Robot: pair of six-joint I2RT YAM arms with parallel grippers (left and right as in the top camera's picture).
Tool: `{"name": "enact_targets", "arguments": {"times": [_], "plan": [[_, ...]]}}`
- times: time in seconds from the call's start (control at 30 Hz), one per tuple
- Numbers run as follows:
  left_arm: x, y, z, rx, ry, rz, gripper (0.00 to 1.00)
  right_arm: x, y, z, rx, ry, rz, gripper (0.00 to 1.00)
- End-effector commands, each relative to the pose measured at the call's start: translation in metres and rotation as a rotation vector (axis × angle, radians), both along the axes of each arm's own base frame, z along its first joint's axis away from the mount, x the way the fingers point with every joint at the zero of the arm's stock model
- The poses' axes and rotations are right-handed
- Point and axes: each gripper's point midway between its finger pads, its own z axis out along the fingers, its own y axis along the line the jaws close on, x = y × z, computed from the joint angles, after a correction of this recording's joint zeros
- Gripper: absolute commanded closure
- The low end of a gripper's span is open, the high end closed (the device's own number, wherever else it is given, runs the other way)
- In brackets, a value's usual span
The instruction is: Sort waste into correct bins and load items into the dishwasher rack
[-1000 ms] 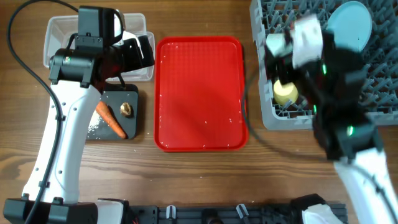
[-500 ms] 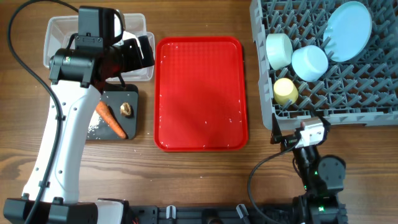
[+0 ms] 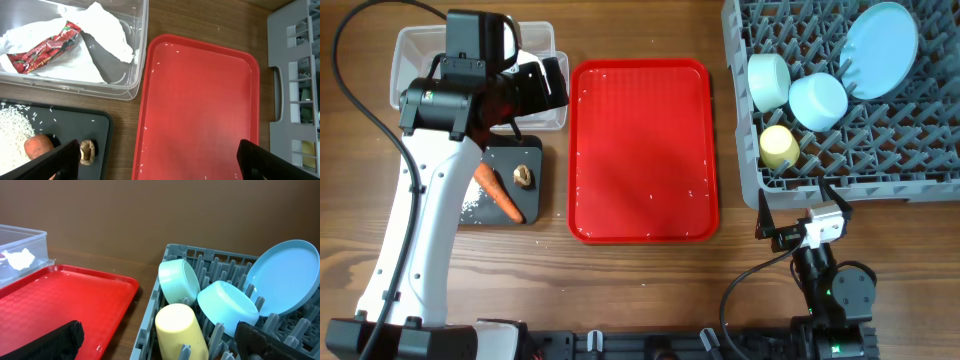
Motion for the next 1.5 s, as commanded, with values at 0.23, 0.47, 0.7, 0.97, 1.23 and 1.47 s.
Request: {"name": "enact_targets", "arguments": {"times": [0.23, 0.47, 0.7, 0.97, 1.23, 1.47], "plan": [[0.001, 0.003, -0.003, 0.002, 0.008, 0.012, 0.00, 0.000, 0.002, -0.001, 0.015, 0.004, 0.014, 0.00], [-0.002, 0.010, 0.001, 0.058, -0.008, -0.001, 0.00, 0.000, 0.002, -0.001, 0.015, 0.004, 0.014, 0.00], [-0.009, 0.009, 0.071, 0.166, -0.422, -0.208, 0.00, 0.000, 0.002, -0.001, 0.015, 0.004, 0.014, 0.00], [-0.082, 0.046, 0.011, 0.068, -0.669, -0.025, 0.00, 0.000, 0.002, -0.001, 0.015, 0.004, 0.013, 0.00], [-0.129, 0.047, -0.061, 0.074, -0.820, -0.012, 0.00, 0.000, 0.002, -0.001, 0.015, 0.004, 0.014, 0.00], [-0.139, 0.052, -0.078, 0.091, -0.871, 0.016, 0.00, 0.000, 0.002, -0.001, 0.015, 0.004, 0.014, 0.00]]}}
